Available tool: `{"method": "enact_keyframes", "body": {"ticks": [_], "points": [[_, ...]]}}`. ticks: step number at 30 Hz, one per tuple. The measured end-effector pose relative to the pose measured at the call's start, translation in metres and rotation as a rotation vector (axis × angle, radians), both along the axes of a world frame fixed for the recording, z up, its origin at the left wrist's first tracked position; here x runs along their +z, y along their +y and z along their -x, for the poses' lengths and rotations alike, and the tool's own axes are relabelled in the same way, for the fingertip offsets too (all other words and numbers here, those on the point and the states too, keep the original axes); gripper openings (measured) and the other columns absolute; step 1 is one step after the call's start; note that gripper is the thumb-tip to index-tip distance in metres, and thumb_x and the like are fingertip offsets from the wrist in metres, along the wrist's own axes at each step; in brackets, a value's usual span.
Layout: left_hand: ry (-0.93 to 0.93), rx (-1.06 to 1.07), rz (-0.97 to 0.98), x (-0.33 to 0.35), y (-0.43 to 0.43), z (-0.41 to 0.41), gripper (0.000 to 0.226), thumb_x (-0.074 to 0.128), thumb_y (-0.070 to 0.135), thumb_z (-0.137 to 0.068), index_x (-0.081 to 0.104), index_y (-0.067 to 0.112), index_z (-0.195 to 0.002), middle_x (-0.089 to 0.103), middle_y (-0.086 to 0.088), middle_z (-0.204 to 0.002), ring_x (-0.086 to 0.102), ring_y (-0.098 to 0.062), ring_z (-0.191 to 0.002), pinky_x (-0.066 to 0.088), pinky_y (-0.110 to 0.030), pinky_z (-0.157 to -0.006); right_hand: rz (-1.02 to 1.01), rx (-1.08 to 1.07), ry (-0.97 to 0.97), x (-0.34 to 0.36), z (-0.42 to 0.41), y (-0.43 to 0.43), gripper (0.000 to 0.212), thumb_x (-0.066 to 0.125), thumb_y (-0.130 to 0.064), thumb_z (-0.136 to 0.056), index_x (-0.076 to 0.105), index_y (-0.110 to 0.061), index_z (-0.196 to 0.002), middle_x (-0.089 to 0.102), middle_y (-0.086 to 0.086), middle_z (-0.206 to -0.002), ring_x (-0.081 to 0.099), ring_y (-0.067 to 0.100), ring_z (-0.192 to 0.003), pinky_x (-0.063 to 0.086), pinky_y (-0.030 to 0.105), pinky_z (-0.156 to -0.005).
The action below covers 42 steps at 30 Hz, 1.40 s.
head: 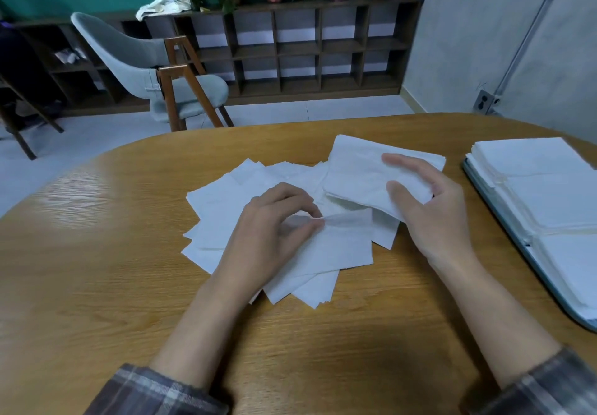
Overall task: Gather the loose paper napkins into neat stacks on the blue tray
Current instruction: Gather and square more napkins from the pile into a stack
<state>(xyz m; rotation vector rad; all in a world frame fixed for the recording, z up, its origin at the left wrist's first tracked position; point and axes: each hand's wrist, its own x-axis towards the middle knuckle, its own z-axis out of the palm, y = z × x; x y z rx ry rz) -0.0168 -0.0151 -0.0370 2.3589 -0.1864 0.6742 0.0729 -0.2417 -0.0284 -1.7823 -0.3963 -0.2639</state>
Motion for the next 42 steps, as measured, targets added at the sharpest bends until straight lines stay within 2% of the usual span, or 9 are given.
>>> {"method": "enact_keyframes", "body": {"ticks": [7,16,21,26,29,32,36,39,42], "points": [[0.069,-0.045,0.491,0.018,-0.007,0.007,0.006,0.084,0.018,-0.089,0.082,0.021,-0.093,0.080,0.012,-0.095,0.074,-0.012,-0.092,0.056,-0.025,-0.080,-0.238,0.471,0.186,0.001,0.008,0.004,0.034,0.068,-0.045,-0.094,0.080,-0.019,-0.111,0.077,0.006,-0.119,0.071,0.023,-0.115,0.053,0.034,-0.094],[0.025,0.004,0.469,0.016,-0.006,0.007,0.020,0.090,0.018,-0.081,0.080,0.025,-0.097,0.079,0.015,-0.099,0.075,-0.011,-0.100,0.058,-0.027,-0.091,-0.088,0.499,0.257,-0.001,0.025,0.018,0.027,0.070,-0.032,-0.089,0.077,-0.016,-0.110,0.081,-0.005,-0.106,0.075,0.008,-0.097,0.054,0.018,-0.077],[-0.026,0.077,0.429,0.016,-0.006,0.007,0.021,0.091,0.022,-0.081,0.080,0.024,-0.099,0.077,0.018,-0.094,0.072,-0.009,-0.095,0.053,-0.019,-0.086,-0.114,0.483,0.241,0.000,0.026,0.024,0.022,0.061,-0.024,-0.100,0.076,-0.019,-0.116,0.079,-0.011,-0.114,0.072,0.004,-0.108,0.052,0.016,-0.085],[-0.124,0.206,0.364,0.016,-0.006,0.006,0.029,0.083,0.034,-0.089,0.074,0.028,-0.115,0.070,0.017,-0.108,0.065,-0.011,-0.105,0.050,-0.023,-0.083,-0.113,0.409,0.095,0.004,0.023,0.022,0.043,0.064,-0.019,-0.102,0.059,-0.037,-0.141,0.063,-0.020,-0.141,0.059,0.009,-0.133,0.050,0.042,-0.111],[0.101,0.109,0.578,0.025,-0.008,0.008,0.043,0.070,0.053,-0.088,0.067,0.035,-0.127,0.068,0.031,-0.102,0.062,0.007,-0.101,0.046,-0.009,-0.081,-0.408,0.504,0.249,0.011,0.021,0.018,0.067,0.065,-0.013,-0.098,0.042,-0.046,-0.152,0.067,0.000,-0.140,0.067,0.025,-0.126,0.058,0.044,-0.100],[0.260,-0.068,0.795,0.033,-0.011,0.012,0.041,0.071,0.040,-0.092,0.065,0.034,-0.132,0.076,0.019,-0.089,0.072,-0.001,-0.085,0.053,-0.015,-0.072,-0.434,0.478,0.274,0.011,0.019,0.016,0.071,0.065,-0.011,-0.099,0.039,-0.052,-0.150,0.069,0.012,-0.134,0.069,0.032,-0.122,0.058,0.051,-0.099],[0.234,0.002,0.720,0.030,-0.010,0.011,0.037,0.073,0.021,-0.098,0.063,0.034,-0.131,0.079,0.009,-0.104,0.076,-0.013,-0.091,0.062,-0.034,-0.074,-0.383,0.563,0.380,0.008,0.014,0.010,0.064,0.072,-0.019,-0.098,0.045,-0.050,-0.146,0.067,0.007,-0.139,0.068,0.031,-0.123,0.059,0.046,-0.096],[0.195,0.026,0.653,0.023,-0.007,0.007,0.037,0.070,0.019,-0.101,0.060,0.034,-0.134,0.071,0.027,-0.101,0.070,-0.003,-0.088,0.054,-0.023,-0.070,-0.361,0.720,0.484,0.014,0.015,0.006,0.037,0.068,-0.019,-0.094,0.072,-0.032,-0.128,0.071,0.001,-0.130,0.070,0.022,-0.115,0.059,0.032,-0.089],[0.161,0.015,0.513,0.016,-0.007,0.005,0.045,0.070,0.026,-0.101,0.052,0.040,-0.140,0.069,0.020,-0.106,0.068,-0.009,-0.094,0.051,-0.022,-0.074,-0.173,0.544,0.341,0.007,0.012,0.006,0.021,0.075,-0.010,-0.092,0.082,-0.022,-0.109,0.076,-0.005,-0.123,0.069,0.014,-0.120,0.053,0.033,-0.104]]}}
